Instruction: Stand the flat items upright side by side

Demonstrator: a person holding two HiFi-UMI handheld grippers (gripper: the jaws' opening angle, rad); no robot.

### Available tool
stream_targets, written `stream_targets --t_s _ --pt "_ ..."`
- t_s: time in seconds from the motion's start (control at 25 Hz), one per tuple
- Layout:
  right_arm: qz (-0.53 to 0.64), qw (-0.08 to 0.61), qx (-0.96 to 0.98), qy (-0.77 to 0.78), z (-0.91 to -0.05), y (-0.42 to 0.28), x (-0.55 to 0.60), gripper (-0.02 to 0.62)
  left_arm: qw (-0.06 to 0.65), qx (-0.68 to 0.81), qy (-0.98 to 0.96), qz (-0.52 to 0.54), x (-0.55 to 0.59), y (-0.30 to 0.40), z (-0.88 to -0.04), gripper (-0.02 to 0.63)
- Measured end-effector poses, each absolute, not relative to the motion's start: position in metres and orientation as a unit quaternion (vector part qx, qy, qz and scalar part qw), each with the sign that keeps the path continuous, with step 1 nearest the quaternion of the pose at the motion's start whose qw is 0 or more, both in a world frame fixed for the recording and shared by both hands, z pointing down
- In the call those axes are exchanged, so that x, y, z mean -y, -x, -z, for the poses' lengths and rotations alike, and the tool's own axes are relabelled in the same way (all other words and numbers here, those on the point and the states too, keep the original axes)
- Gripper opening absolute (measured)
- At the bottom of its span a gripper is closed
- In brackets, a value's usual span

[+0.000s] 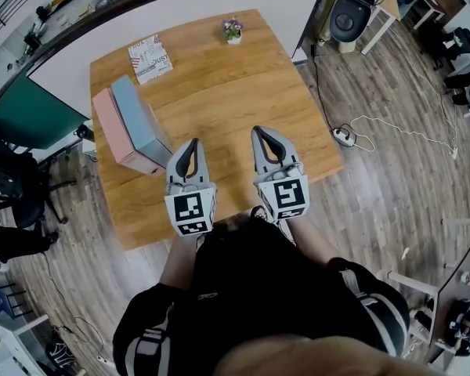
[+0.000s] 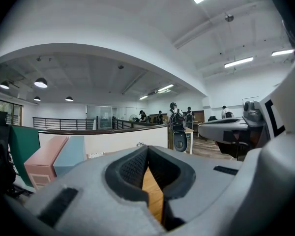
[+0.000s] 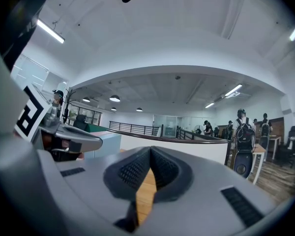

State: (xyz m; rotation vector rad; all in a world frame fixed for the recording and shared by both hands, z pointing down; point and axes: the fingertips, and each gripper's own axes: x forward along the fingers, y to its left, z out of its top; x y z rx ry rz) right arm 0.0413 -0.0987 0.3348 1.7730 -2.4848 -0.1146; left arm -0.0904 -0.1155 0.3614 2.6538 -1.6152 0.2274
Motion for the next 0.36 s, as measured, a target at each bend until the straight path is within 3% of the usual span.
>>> stream_targets --t_s 0.36 --pt "0.031 0.047 0.806 -0.590 -0.335 -0.053 0.100 0.005 0.016 0.516 -0.853 -0.072 0.117 0.090 -0.365 0.000"
